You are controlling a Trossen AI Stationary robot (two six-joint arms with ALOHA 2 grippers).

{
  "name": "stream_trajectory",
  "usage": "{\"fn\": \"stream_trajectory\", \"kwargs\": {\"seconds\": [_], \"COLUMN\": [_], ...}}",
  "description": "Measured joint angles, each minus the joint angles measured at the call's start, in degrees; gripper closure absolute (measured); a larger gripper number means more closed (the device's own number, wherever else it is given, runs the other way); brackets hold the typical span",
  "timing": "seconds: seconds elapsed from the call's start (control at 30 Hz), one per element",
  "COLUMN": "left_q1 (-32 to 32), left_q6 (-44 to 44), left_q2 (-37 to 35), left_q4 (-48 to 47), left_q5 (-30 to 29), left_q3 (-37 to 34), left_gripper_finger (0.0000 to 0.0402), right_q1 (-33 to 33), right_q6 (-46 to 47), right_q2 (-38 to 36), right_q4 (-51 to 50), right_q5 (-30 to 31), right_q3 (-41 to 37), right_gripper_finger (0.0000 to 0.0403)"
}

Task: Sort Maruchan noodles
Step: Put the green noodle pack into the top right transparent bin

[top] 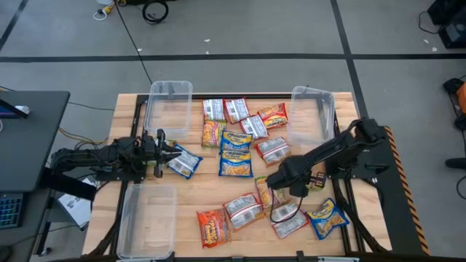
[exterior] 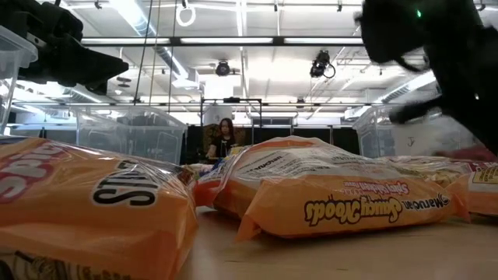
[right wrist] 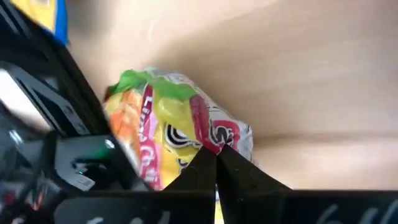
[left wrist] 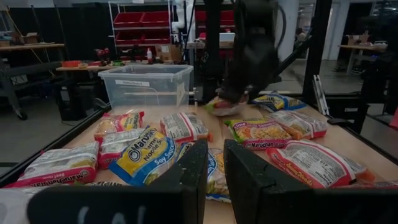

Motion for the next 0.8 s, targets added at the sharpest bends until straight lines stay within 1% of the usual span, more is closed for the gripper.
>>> {"fn": "stream_trajectory", "kwargs": {"seconds": [0.17, 0.27, 0.37, 0.57, 0.6, 0.7, 0.8], "left_q1": [0.00, 0.00, 0.00, 0.00, 0.00, 0.01, 0.00], "left_q6": [-0.01, -0.01, -0.03, -0.03, -0.03, -0.03, -0.03], "left_q2": [0.00, 0.00, 0.00, 0.00, 0.00, 0.00, 0.00], "left_q4": [0.00, 0.00, 0.00, 0.00, 0.00, 0.00, 0.00], "left_q5": [-0.01, -0.01, -0.01, -0.01, -0.01, -0.01, -0.01], "left_q3": [0.00, 0.00, 0.00, 0.00, 0.00, 0.00, 0.00], "left_gripper_finger": [0.0342, 0.0342, 0.0342, 0.0342, 0.0342, 0.0342, 0.0342], "right_q1": [-2.66, -5.50, -9.53, -19.85, -21.68, -26.59, -30.10], "right_q6": [9.45, 19.98, 31.37, 53.44, 56.69, 64.30, 66.42], "right_q2": [-9.24, -15.14, -20.80, -31.93, -33.54, -37.11, -38.04], "right_q4": [0.16, 1.57, 2.43, 0.98, 0.72, 0.16, -2.01], "right_q5": [-1.50, -0.69, 3.79, 21.89, 23.76, 24.11, 24.49], "right_q3": [6.52, 10.18, 11.95, 12.49, 12.50, 13.93, 16.92], "right_gripper_finger": [0.0400, 0.0400, 0.0400, 0.0401, 0.0401, 0.0401, 0.0401]}}
